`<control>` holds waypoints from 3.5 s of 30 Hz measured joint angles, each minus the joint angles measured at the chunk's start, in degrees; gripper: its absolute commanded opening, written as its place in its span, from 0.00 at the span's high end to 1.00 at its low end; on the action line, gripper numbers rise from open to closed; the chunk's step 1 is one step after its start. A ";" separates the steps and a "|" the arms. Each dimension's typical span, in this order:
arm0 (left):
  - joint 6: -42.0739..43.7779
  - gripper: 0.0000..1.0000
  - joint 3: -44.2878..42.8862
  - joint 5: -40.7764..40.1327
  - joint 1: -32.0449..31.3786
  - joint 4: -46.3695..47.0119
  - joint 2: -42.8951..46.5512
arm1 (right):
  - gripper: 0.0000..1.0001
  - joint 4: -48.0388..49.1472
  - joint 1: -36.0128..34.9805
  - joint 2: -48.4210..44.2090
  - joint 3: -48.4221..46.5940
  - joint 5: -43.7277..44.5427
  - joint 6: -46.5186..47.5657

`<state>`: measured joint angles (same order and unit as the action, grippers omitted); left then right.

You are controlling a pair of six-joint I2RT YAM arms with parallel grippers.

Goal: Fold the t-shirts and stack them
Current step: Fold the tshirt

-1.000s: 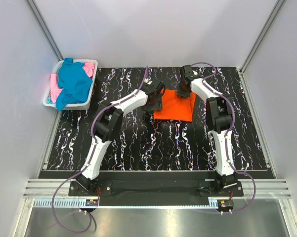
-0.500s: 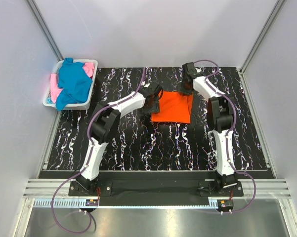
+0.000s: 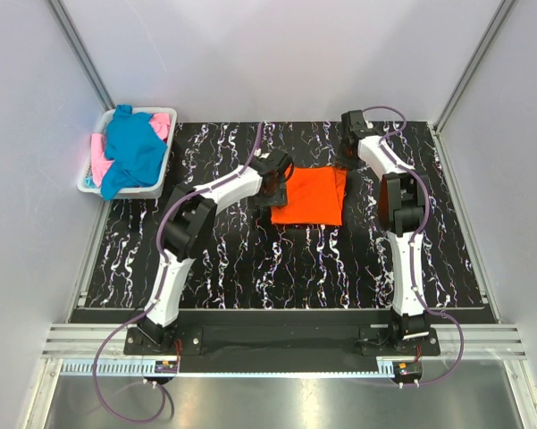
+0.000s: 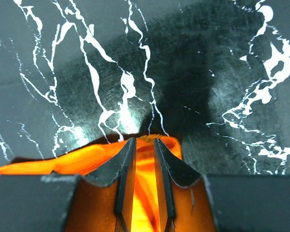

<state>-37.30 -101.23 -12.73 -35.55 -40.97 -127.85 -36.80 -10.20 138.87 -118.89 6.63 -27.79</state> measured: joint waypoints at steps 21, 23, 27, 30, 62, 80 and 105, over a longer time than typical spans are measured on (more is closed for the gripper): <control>3.61 0.29 -4.17 1.16 0.00 -6.99 8.52 | 0.70 -0.70 -1.29 -24.15 19.41 -0.20 3.28; 3.72 0.32 -7.06 1.86 0.17 -7.21 7.61 | 0.70 -0.63 -2.93 -26.08 23.37 -0.33 3.28; 3.08 0.37 -13.88 4.83 1.07 -6.99 3.65 | 0.71 -0.81 -8.00 -28.96 30.84 -0.76 3.23; 2.16 0.40 -19.41 7.52 3.08 -6.88 -1.05 | 0.71 -0.79 -11.63 -31.41 35.32 -1.84 2.64; -0.20 0.37 -27.17 4.79 4.61 -5.68 -15.45 | 0.73 10.91 -13.09 -32.30 51.80 -5.66 -3.76; -0.20 0.38 -27.19 0.83 7.10 -8.74 -15.45 | 0.74 16.22 -13.81 -37.51 59.36 -5.16 -7.28; 8.28 0.33 -23.65 1.38 13.97 -4.52 -3.13 | 0.72 4.72 -13.88 -40.04 58.55 -3.45 -6.43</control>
<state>-29.02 -124.88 -11.35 -21.58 -45.50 -130.98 -32.08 -24.08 98.83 -60.34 3.18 -34.22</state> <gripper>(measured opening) 0.664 0.267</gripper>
